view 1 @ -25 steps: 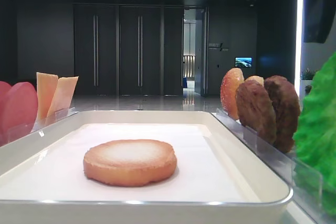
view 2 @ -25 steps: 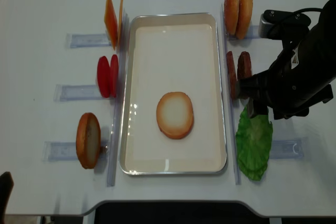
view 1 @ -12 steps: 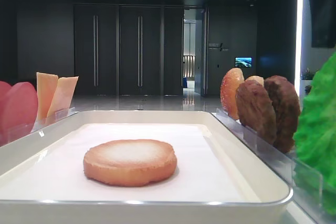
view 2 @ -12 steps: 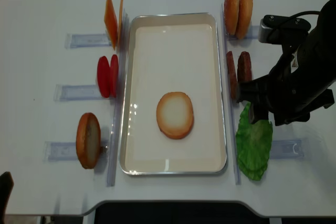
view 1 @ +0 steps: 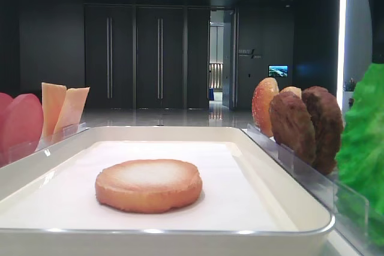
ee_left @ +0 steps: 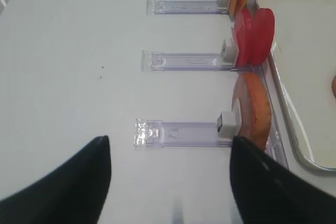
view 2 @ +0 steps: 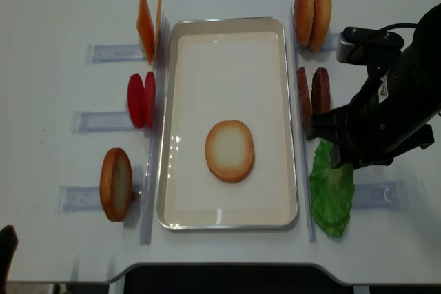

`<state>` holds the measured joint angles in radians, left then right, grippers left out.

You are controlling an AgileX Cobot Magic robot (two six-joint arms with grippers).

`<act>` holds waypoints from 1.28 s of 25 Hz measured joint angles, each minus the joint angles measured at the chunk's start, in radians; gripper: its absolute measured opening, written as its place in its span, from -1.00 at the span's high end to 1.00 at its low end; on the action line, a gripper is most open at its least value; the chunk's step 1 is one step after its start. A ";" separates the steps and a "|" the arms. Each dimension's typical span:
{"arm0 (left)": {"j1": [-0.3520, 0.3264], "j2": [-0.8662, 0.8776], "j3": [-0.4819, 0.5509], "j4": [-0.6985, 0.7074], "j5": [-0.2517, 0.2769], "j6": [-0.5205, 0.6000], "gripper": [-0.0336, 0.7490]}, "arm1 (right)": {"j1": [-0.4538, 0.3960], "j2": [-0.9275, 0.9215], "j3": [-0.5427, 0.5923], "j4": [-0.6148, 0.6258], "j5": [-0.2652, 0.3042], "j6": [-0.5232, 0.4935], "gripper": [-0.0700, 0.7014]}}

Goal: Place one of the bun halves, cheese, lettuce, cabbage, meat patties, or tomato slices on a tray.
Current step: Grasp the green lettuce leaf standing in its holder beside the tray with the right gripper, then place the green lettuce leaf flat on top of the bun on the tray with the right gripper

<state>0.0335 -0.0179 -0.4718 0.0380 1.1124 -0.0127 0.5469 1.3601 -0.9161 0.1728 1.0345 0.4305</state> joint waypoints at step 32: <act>0.000 0.000 0.000 0.000 0.000 0.000 -0.45 | 0.118 0.003 -0.281 0.217 -0.099 -0.068 0.77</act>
<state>0.0335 -0.0179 -0.4718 0.0380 1.1124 -0.0127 0.6645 1.3636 -1.1967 0.3900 0.9351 0.3629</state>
